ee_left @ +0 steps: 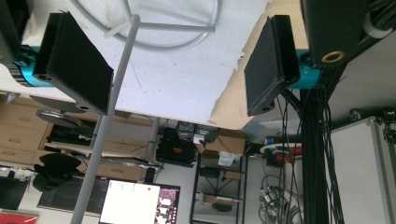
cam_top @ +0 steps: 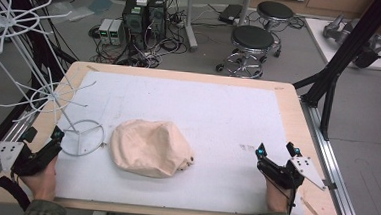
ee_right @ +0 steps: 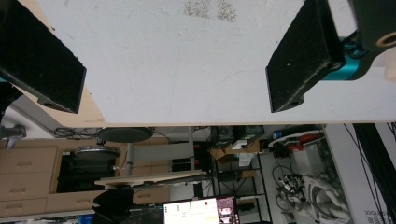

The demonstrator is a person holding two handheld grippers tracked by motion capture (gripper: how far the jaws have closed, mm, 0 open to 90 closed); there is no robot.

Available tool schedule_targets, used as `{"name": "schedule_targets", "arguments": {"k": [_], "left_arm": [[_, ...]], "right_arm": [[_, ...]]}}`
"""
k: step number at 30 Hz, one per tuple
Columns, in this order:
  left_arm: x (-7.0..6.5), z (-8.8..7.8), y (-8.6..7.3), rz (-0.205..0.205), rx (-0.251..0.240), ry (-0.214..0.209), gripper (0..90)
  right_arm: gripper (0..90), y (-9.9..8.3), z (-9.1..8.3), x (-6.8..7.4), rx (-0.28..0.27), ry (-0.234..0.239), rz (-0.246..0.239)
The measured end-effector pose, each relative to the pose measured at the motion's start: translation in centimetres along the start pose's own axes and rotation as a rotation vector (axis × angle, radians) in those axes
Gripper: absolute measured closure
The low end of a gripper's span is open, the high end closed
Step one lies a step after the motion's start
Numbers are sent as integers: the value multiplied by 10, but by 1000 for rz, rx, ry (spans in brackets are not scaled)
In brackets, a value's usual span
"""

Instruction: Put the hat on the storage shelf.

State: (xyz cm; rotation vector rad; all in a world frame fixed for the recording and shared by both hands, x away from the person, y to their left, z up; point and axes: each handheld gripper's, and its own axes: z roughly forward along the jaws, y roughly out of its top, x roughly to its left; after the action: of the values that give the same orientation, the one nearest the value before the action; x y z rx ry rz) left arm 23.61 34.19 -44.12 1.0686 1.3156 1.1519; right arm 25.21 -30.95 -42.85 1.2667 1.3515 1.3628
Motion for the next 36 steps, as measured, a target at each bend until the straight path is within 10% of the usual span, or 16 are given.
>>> {"name": "schedule_targets", "arguments": {"k": [36], "left_arm": [[-2,0,0,-9,-2,-12,240]], "right_arm": [[38,18,4,1,-1,41,12]]}}
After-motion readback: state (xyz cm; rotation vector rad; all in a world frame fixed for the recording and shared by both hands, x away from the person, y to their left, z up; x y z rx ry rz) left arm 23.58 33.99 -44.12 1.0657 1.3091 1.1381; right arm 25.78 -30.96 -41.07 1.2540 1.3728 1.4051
